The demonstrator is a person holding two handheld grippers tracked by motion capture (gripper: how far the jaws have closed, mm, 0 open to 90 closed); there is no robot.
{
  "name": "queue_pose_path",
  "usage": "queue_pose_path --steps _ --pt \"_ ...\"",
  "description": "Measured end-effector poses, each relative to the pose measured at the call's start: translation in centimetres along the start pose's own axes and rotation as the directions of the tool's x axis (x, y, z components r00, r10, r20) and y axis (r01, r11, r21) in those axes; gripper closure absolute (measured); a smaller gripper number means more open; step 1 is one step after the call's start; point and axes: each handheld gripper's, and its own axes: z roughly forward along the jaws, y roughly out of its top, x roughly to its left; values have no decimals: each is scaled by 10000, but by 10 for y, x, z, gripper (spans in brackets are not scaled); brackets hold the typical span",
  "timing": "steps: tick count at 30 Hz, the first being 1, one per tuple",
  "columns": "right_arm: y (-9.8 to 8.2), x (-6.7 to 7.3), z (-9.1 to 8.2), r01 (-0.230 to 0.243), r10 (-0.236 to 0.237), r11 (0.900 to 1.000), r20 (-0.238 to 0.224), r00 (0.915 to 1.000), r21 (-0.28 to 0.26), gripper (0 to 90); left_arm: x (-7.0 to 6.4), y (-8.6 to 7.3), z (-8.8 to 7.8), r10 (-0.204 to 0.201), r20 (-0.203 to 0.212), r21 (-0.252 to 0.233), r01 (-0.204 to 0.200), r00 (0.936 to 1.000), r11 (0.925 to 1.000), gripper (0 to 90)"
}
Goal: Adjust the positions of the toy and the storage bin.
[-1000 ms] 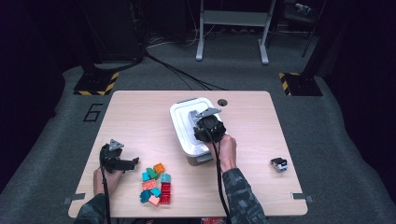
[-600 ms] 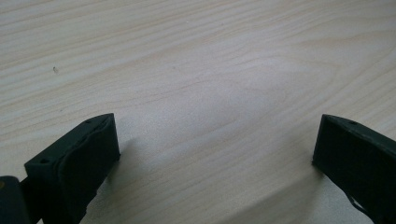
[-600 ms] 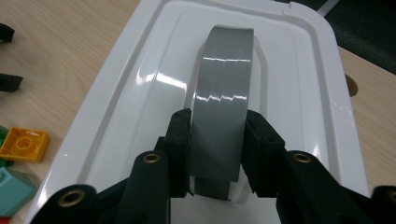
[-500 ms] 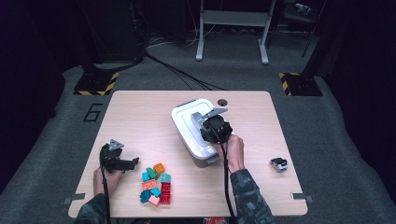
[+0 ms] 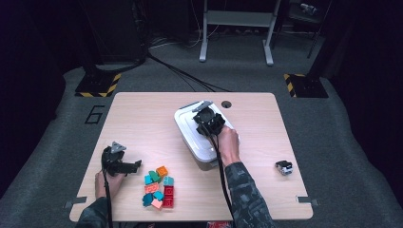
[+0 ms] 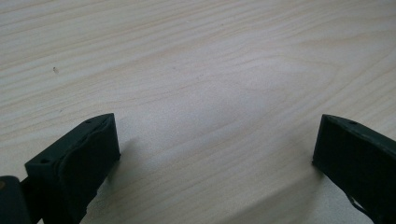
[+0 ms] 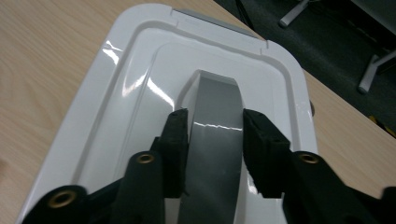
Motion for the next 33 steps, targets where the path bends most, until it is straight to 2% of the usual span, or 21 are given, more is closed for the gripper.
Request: queue_pose_path --steps 4,7,8,11,13,17,22,23,25,33 --pt "-1 0 0 -130 130 9999 103 9999 12 657 0 0 0 -4 3 -9 4 10000 10000 2" --pt "-3 -4 -1 -296 295 9995 -112 9995 -71 667 0 0 0 5 -1 -5 -5 10000 10000 3" --pt "-5 -6 -2 -345 341 9993 -358 9988 -114 669 0 0 0 5 -3 -2 -5 10000 10000 3" --pt "-6 -6 -4 -406 403 9992 -715 9966 -28 670 0 0 0 3 -1 -4 -3 10000 10000 3" --pt "-6 -6 -5 -433 427 9991 -801 9959 -52 670 0 0 0 2 0 -8 -2 10000 10000 3" --pt "-7 -4 -7 -136 100 9995 -1246 9922 -278 671 0 0 0 2 -4 -7 -2 10000 10000 3" --pt "-9 2 -10 -57 1 9994 -1589 9873 -347 671 0 0 0 0 -6 -5 0 10000 10000 3" --pt "-9 1 -9 189 -285 9982 -1717 9847 -576 671 0 0 0 2 -1 -3 -2 10000 10000 3" --pt "-10 2 -11 302 -414 9976 -1869 9815 -623 671 0 0 0 20 8 63 -20 10000 10000 3" --pt "-11 9 -15 420 -578 9964 -2285 9718 -733 671 0 1 -1 44 42 126 -45 10000 9999 3"
